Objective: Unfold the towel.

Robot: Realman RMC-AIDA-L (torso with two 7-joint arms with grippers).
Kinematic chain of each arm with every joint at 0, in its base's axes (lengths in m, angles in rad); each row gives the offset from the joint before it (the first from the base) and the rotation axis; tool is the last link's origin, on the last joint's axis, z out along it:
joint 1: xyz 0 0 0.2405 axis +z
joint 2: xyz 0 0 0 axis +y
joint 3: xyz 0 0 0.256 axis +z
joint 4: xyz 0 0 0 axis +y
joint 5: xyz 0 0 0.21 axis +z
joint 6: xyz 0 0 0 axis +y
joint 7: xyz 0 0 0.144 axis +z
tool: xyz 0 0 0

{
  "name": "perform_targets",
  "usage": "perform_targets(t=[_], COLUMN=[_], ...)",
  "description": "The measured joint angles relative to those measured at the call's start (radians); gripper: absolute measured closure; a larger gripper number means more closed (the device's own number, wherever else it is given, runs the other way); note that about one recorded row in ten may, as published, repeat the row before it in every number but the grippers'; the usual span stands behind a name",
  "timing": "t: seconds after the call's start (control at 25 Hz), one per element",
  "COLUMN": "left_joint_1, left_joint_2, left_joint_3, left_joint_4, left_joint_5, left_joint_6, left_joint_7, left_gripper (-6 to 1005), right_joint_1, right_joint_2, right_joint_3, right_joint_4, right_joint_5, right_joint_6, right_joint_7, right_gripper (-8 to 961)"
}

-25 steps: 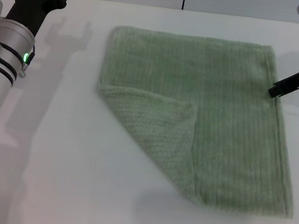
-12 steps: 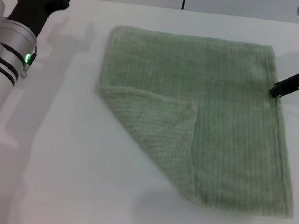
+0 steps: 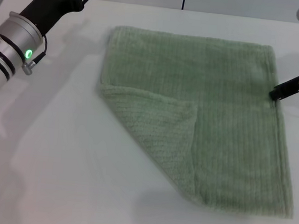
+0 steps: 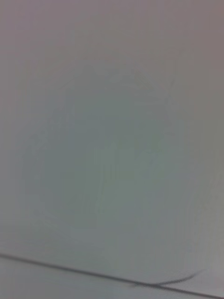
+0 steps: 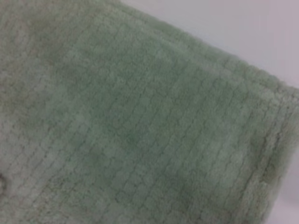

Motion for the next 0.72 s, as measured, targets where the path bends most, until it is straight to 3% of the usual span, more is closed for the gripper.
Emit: perform_targets(t=[0.12,0.24,0.44,0.48,0.56,0.6,0.72], left_joint_1=[-0.002,-0.007,0.003,0.003,0.027,0.034,0.034], left_joint_2=[0.0,0.0,0.0,0.0,0.005,0.007,0.007], left_joint_3=[0.007,0.077,0.397,0.397,0.563,0.606,0.606], left_joint_4=[0.058,0.116,0.3,0.3,0.413,0.446,0.446], left_joint_5=[0.083,0.126,0.133,0.133,0.141,0.145,0.145], left_joint_6=[0.008,0.023,0.032,0.032,0.025,0.025,0.025], left_joint_7=[-0.114,-0.194,-0.436,-0.436,-0.579,-0.62,-0.62], left_gripper=[318,318,319,319,319,320,320], right_joint_1=[0.001,0.002,0.002,0.002,0.003,0.003,0.003], right_joint_2=[0.0,0.0,0.0,0.0,0.0,0.0,0.0], right_joint_3=[0.003,0.003,0.002,0.002,0.002,0.002,0.002], right_joint_4=[0.005,0.006,0.007,0.007,0.007,0.007,0.006], right_joint_5=[0.003,0.003,0.002,0.002,0.001,0.001,0.0], right_joint_6=[0.002,0.004,0.009,0.009,0.01,0.01,0.012], right_joint_7=[-0.009,-0.01,-0.01,-0.01,-0.01,-0.01,-0.01], right_gripper=[955,955,955,955,955,955,956])
